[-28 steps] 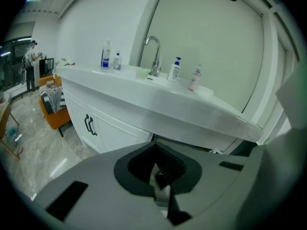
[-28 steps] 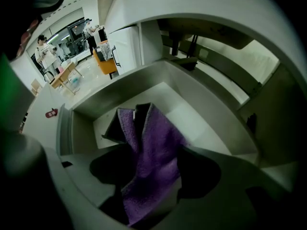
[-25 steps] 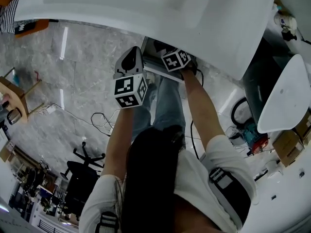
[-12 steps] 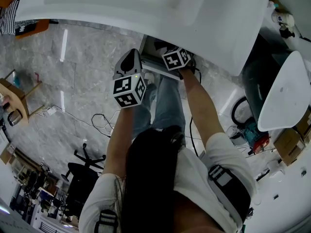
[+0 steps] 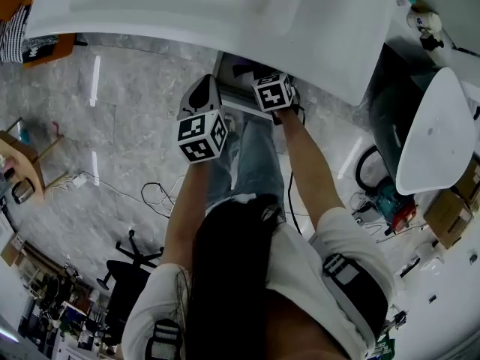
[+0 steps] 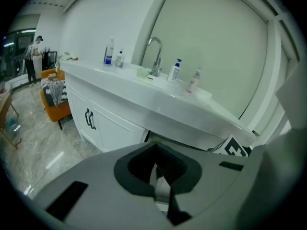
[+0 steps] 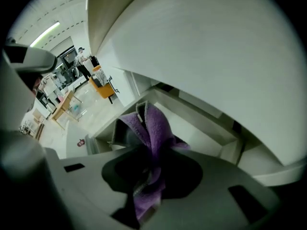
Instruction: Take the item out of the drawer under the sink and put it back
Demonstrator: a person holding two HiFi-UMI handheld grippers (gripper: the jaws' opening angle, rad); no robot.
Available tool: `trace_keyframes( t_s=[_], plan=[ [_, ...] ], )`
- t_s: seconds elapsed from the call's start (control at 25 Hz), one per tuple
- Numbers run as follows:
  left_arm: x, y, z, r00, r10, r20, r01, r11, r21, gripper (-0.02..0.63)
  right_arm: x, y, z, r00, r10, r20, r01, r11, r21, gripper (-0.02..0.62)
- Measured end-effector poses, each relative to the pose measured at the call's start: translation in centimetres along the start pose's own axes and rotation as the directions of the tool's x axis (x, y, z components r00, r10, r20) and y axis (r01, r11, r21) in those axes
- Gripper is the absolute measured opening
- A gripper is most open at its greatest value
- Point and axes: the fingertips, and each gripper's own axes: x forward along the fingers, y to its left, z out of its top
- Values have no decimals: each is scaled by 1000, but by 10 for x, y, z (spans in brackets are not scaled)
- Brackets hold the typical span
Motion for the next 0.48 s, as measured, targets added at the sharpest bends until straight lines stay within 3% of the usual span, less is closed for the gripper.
trace_keyframes(
  t_s=[0.2,0.48],
  plan=[
    [-9,-2,10,1000,-16,19,15,1000,16,3,-29,8,3,999,17,29,-17,1000,-11,101],
    [-25,-6,19,999,-40,33,39,998,45,3,-66,24,11,995,16,99,-21,999,45,100]
  ],
)
